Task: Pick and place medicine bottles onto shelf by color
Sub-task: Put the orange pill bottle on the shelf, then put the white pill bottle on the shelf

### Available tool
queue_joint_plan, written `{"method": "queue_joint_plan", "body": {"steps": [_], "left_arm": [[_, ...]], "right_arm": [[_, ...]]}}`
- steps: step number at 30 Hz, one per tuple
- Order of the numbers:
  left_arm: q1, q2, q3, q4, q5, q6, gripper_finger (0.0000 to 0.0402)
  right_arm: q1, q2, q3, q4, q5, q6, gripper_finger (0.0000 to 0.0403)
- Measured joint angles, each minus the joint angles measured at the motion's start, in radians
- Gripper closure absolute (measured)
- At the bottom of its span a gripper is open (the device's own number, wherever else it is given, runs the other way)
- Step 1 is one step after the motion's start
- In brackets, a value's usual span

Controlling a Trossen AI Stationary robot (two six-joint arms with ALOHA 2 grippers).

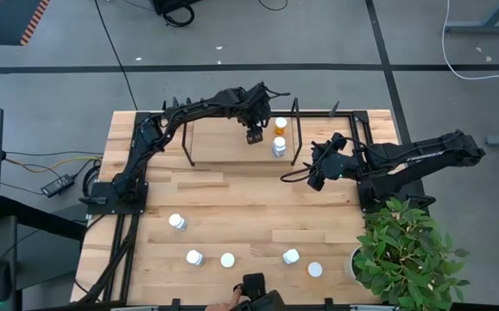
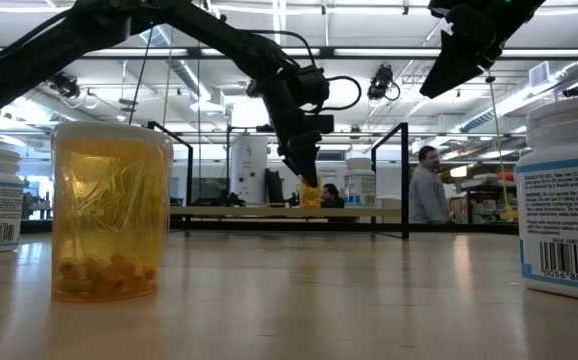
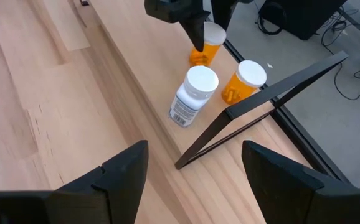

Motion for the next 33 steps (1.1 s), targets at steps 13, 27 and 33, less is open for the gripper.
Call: {"method": "queue_joint_plan", "body": {"steps": [13, 27, 33], "left_arm": [[-0.002, 0.0, 0.0, 0.024, 0.0, -0.013, 0.0166], [-0.006, 0.0, 0.0, 0.022, -0.003, -0.019, 0.0132], [-0.01, -0.021, 0.0, 0.012, -0.043, -0.023, 0.0131]], "right_arm": [[0.0, 0.0, 0.0, 0.0, 0.0, 0.001, 0.0136], [0.0, 0.0, 0.0, 0.0, -0.008, 0.001, 0.0136], [0.0, 0.0, 0.0, 0.0, -0.021, 0.002, 0.0136]]}}
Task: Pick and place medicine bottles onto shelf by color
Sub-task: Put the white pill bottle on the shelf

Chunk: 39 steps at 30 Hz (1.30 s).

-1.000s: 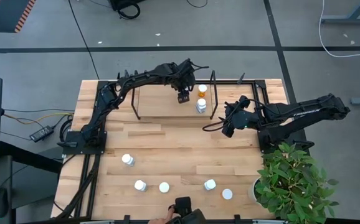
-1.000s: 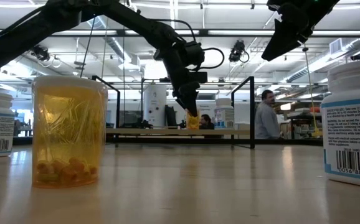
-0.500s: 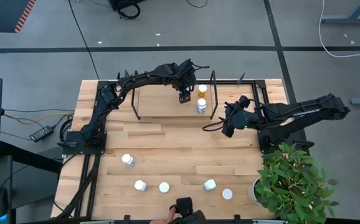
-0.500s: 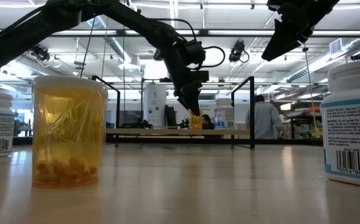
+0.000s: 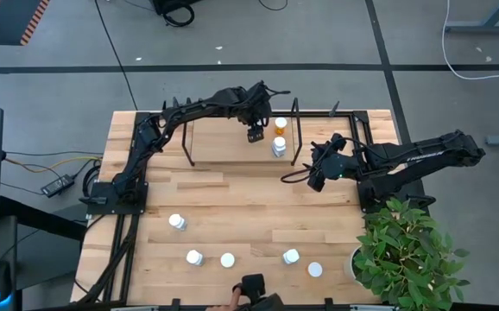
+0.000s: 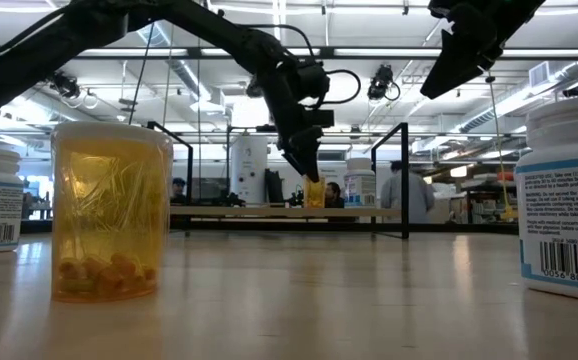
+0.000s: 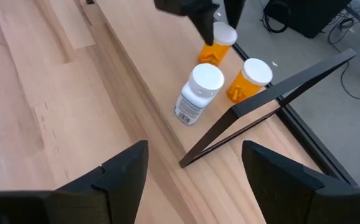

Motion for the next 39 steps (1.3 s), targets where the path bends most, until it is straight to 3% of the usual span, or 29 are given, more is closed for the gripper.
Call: {"method": "queue_joint_plan", "body": {"steps": [14, 22, 31, 39], "left_arm": [[-0.019, -0.039, 0.0, -0.08, -0.081, -0.007, 0.0131], [-0.059, -0.139, 0.0, -0.295, -0.084, -0.05, 0.0131], [-0.231, -0.209, 0.001, -0.588, -0.064, -0.175, 0.0131], [-0.417, -0.252, 0.001, -0.602, -0.062, -0.312, 0.0132]], "right_arm": [[0.0, 0.0, 0.0, -0.008, -0.013, 0.017, 0.0136], [0.0, 0.0, 0.0, -0.016, -0.026, 0.022, 0.0136], [0.027, 0.0, 0.0, -0.049, -0.05, 0.056, 0.0136], [0.074, 0.0, 0.0, -0.053, -0.05, 0.058, 0.0136]]}}
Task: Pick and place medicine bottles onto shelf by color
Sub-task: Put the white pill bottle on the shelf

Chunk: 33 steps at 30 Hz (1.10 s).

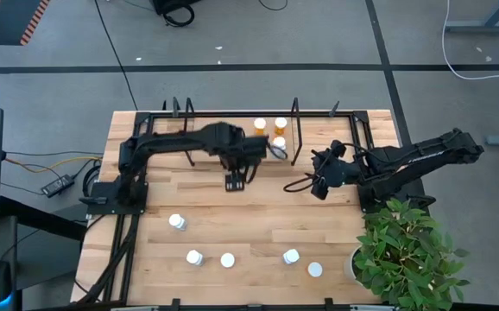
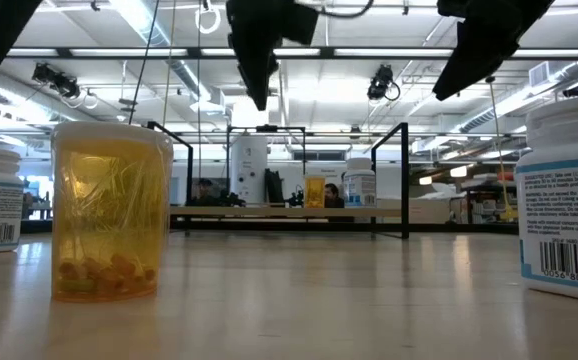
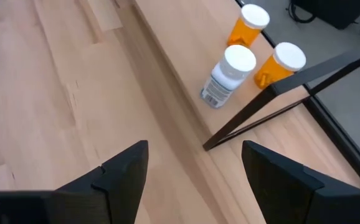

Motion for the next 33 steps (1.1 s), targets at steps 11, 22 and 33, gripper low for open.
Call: {"method": "queue_joint_plan", "body": {"steps": [11, 22, 33], "left_arm": [[-0.225, -0.004, 0.0, 0.026, -0.036, -0.14, 0.0133], [-0.344, -0.052, -0.144, 0.162, -0.091, -0.239, 0.016], [-0.464, -0.379, -0.727, 0.498, -0.072, -0.623, 0.0163]], "right_arm": [[0.0, 0.0, 0.0, 0.002, 0.002, -0.043, 0.0136], [0.016, 0.0, 0.0, 0.002, -0.028, 0.001, 0.0136], [0.099, 0.0, 0.0, 0.018, 0.0, 0.043, 0.0136]]}}
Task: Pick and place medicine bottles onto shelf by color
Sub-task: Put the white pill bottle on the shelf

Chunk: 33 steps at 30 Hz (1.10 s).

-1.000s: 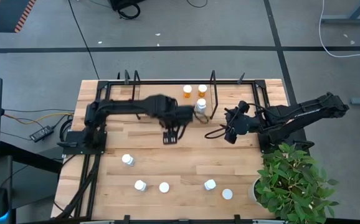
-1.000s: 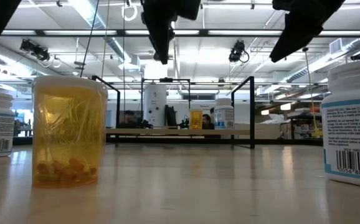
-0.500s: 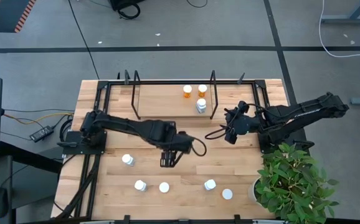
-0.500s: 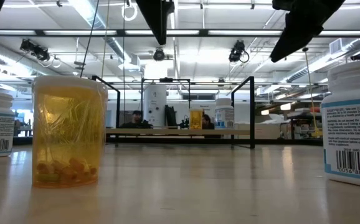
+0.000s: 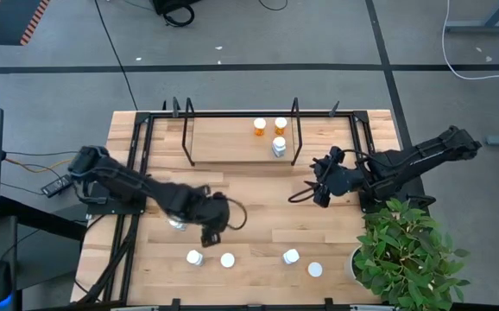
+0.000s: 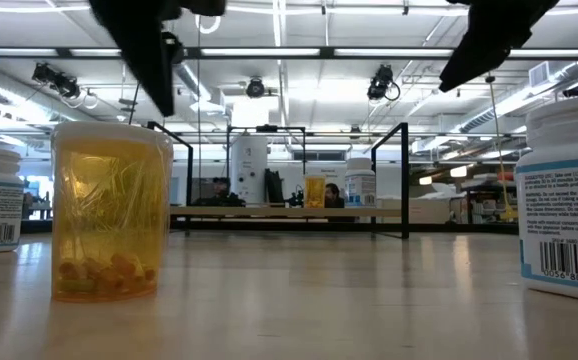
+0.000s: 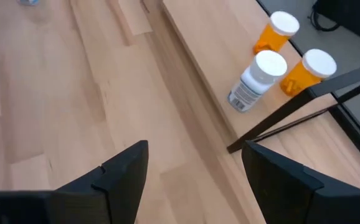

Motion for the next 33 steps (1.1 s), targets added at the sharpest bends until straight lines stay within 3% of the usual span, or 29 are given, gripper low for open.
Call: {"method": "queue_joint_plan", "body": {"steps": [4, 14, 33], "left_arm": [[-0.086, -0.014, -0.052, 0.091, 0.005, -0.055, 0.0165], [-0.25, 0.005, -0.047, 0.032, 0.008, -0.123, 0.0154], [-0.335, 0.021, -0.052, 0.006, 0.087, -0.132, 0.0098]], "right_arm": [[0.004, 0.0, 0.0, 0.022, 0.001, 0.003, 0.0136], [0.003, 0.003, 0.0, 0.061, -0.013, 0.006, 0.0136], [0.004, 0.003, 0.0, 0.059, -0.063, 0.071, 0.0136]]}}
